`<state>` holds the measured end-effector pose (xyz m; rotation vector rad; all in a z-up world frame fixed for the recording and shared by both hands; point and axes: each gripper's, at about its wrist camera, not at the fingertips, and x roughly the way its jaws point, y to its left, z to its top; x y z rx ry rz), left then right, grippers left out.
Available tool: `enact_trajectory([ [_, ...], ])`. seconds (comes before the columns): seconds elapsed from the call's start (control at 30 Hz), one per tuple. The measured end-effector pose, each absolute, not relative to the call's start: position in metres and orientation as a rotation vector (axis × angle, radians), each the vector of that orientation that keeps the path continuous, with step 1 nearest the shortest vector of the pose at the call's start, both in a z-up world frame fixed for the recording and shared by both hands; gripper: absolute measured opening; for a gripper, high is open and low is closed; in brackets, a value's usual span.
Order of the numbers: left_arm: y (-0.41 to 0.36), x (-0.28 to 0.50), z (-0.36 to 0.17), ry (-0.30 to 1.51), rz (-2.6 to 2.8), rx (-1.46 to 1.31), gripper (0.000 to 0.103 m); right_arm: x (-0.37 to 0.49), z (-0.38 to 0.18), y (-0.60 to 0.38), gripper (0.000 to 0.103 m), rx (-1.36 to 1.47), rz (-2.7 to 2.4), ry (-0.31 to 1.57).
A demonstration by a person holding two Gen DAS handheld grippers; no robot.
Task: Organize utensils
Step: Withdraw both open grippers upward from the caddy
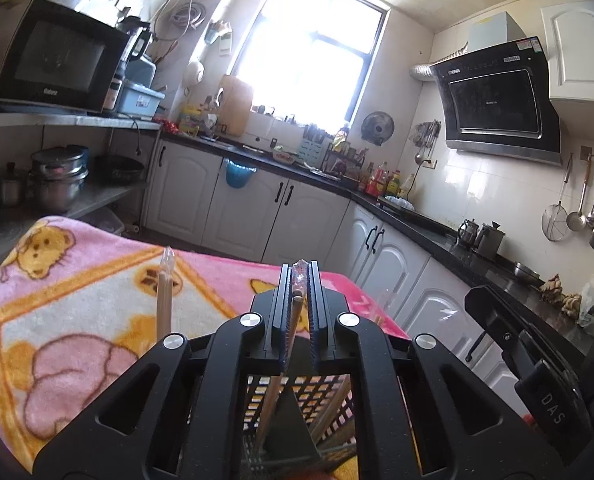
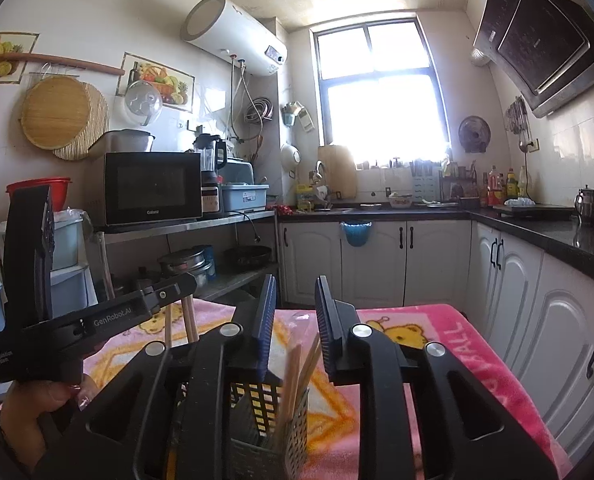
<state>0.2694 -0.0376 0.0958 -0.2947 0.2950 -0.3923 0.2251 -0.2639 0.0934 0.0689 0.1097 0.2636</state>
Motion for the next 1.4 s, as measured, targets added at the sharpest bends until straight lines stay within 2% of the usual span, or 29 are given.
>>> enact_trajectory([
  [0.07, -0.036, 0.268, 0.095, 0.314, -0.394, -0.298, 0.005, 0.223, 0.092, -0.266, 0.026, 0.079, 0.265, 0.125],
  [0.17, -0.034, 0.265, 0.094, 0.342, -0.394, -0.308, 0.011, 0.221, 0.090, -0.269, 0.030, 0.085, 0.259, 0.146],
  [0.23, -0.031, 0.263, 0.094, 0.357, -0.399, -0.320, 0.023, 0.220, 0.089, -0.272, 0.032, 0.099, 0.257, 0.165],
  [0.53, -0.021, 0.253, 0.094, 0.403, -0.399, -0.346, 0.053, 0.217, 0.081, -0.283, 0.039, 0.143, 0.248, 0.249],
  [0.67, -0.017, 0.246, 0.094, 0.410, -0.401, -0.355, 0.063, 0.215, 0.079, -0.283, 0.042, 0.145, 0.248, 0.272],
  [0.8, -0.012, 0.237, 0.094, 0.416, -0.401, -0.359, 0.080, 0.210, 0.079, -0.283, 0.047, 0.149, 0.254, 0.297],
  [0.93, -0.009, 0.229, 0.092, 0.424, -0.391, -0.365, 0.092, 0.204, 0.077, -0.281, 0.048, 0.147, 0.261, 0.316],
  [1.1, -0.001, 0.219, 0.087, 0.431, -0.375, -0.382, 0.092, 0.194, 0.077, -0.279, 0.053, 0.139, 0.273, 0.322],
  [1.4, 0.017, 0.202, 0.082, 0.433, -0.342, -0.419, 0.092, 0.181, 0.076, -0.276, 0.055, 0.138, 0.285, 0.331],
])
